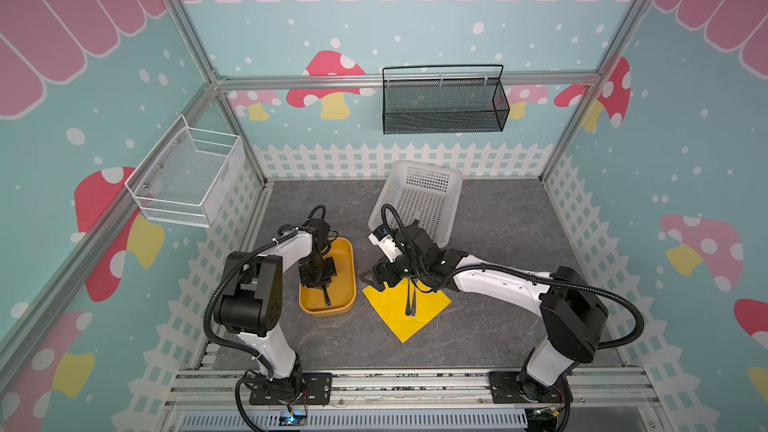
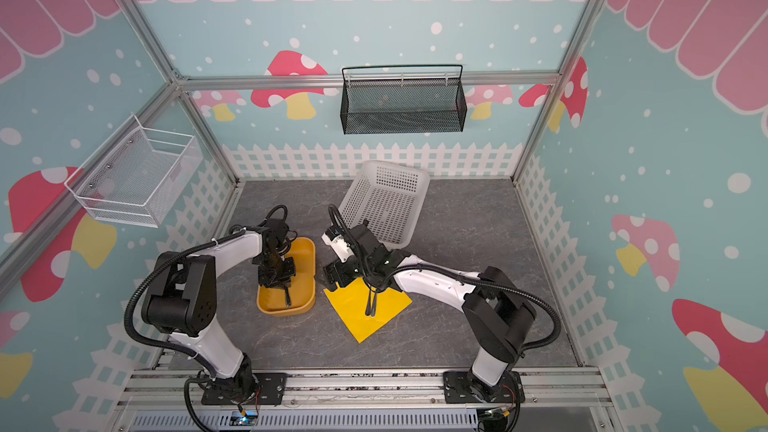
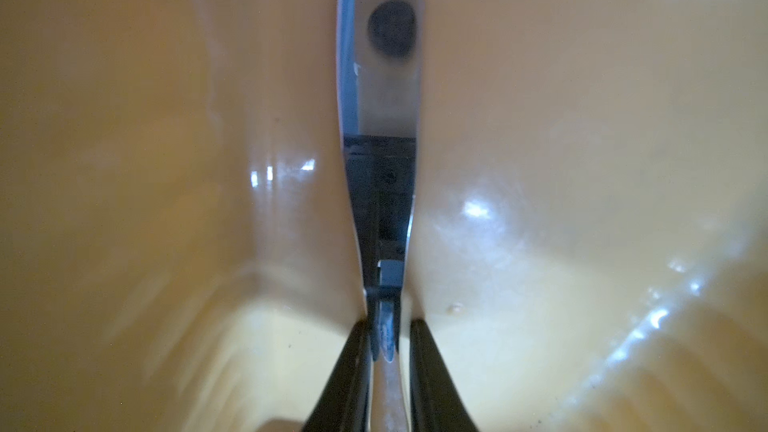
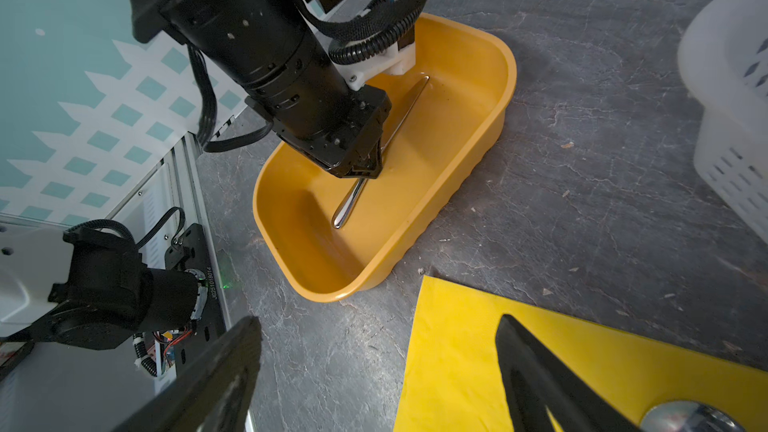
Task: Place the utensils on the paper napkin and roll it up
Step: 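Close the left gripper on the knife handle and lift it from the tray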
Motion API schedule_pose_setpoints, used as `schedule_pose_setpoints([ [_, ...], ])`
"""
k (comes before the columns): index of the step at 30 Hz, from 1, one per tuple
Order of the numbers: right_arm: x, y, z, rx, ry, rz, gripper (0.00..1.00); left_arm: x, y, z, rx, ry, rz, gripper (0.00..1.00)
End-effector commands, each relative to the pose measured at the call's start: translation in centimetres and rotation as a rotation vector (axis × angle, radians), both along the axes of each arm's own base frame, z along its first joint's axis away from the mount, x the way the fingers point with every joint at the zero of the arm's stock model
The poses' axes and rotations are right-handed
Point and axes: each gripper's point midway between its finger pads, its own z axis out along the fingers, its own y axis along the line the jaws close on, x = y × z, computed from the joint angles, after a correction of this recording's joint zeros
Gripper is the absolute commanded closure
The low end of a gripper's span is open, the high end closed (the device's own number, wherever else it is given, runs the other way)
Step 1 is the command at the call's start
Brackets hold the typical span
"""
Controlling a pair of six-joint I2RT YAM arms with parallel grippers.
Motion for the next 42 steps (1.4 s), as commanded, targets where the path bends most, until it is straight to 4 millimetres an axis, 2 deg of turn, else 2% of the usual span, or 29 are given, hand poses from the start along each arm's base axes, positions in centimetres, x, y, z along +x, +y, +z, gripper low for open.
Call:
schedule_pose_setpoints([
  [1, 0.1, 0.1, -0.7, -0.027, 0.007, -0.004, 0.1, -1.8, 0.2, -2.6, 0.004, 0.093, -0.008, 0.81],
  [12, 0.6, -0.2, -0.6, -0.043, -0.014, -0.028, 0.1, -1.7, -0.1, -2.5, 0.034, 0.072, -0.022, 0.87],
  [16, 0.5, -0.6, -1.2, -0.053, -0.001, -0.039, 0.1, -2.0, -0.8, -2.4, 0.008, 0.066, -0.028, 0.89],
  [29, 0.3, -0.2, -2.4, -0.049, 0.047, -0.042, 0.1, -2.1, -1.2, 1.2, -0.006, -0.04, -0.035, 0.89],
  [42, 0.9, 0.0, -1.4, -0.042, 0.017, -0.054, 0.1, -0.5, -1.0, 3.8, 0.013, -0.087, -0.069, 0.89],
])
